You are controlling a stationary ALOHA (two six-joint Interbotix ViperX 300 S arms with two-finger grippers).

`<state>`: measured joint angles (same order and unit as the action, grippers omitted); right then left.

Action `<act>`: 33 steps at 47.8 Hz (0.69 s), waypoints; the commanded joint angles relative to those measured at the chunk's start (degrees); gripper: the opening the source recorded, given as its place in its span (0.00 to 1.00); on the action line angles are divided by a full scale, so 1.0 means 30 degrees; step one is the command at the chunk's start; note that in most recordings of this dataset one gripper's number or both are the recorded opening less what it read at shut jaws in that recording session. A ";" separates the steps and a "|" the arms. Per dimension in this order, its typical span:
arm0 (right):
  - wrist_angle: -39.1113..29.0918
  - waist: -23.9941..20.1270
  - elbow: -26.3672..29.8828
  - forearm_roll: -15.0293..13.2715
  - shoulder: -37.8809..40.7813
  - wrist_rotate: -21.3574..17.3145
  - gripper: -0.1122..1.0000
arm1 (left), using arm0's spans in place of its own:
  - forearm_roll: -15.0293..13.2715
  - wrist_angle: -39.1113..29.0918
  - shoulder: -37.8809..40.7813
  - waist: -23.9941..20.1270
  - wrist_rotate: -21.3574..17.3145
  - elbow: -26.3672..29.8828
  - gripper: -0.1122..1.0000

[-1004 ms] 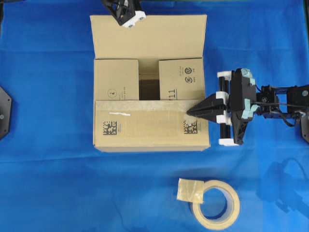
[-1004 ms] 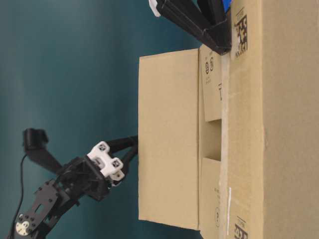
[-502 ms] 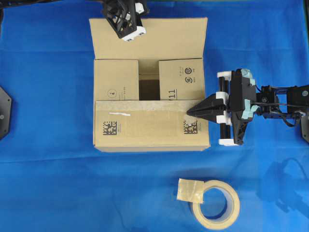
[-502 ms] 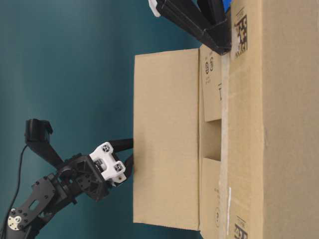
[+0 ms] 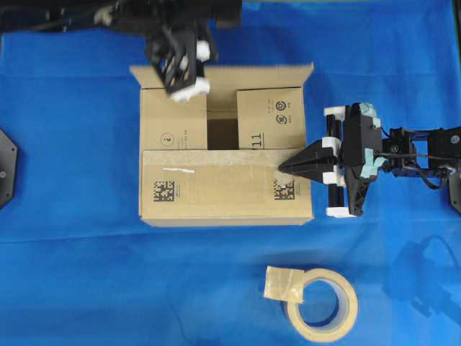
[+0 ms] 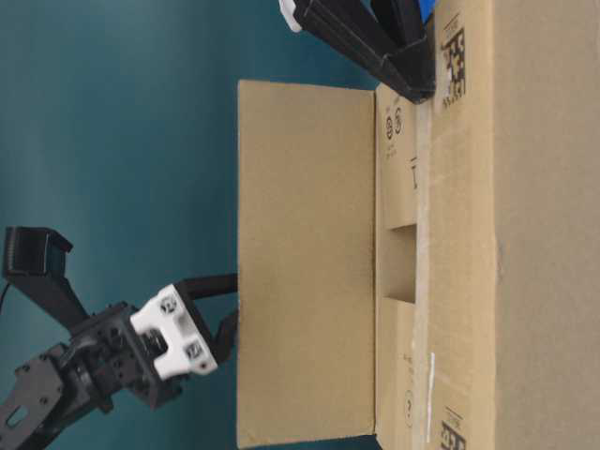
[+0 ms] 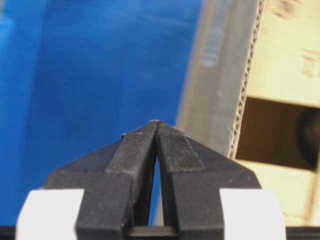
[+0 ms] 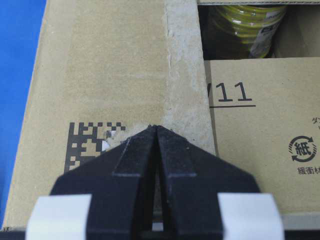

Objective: Close the cardboard box.
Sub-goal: 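Fold the back flap forward over the box with the left gripper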

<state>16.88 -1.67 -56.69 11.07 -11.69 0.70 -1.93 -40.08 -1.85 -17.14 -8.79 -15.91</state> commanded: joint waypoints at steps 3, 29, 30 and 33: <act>0.0029 0.0088 0.0234 0.0000 -0.0088 0.0088 0.10 | -0.0059 0.0322 -0.1084 0.1172 0.0205 -0.0557 0.10; 0.0029 0.0293 0.0322 0.0000 -0.0088 0.0117 0.10 | -0.0059 0.6064 -0.2051 0.3193 0.2988 -0.5420 0.10; 0.0000 0.0293 0.0322 -0.0029 -0.0117 0.0117 0.10 | -0.0059 0.6328 -0.2051 0.3223 0.3105 -0.5596 0.10; 0.0029 0.0352 0.0322 0.0000 -0.0176 0.0117 0.10 | -0.0059 0.7119 -0.2051 0.3223 0.3545 -0.6270 0.10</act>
<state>16.88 -1.23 -56.43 11.07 -11.69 0.97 -1.93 -21.45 -6.68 -7.65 0.97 -33.49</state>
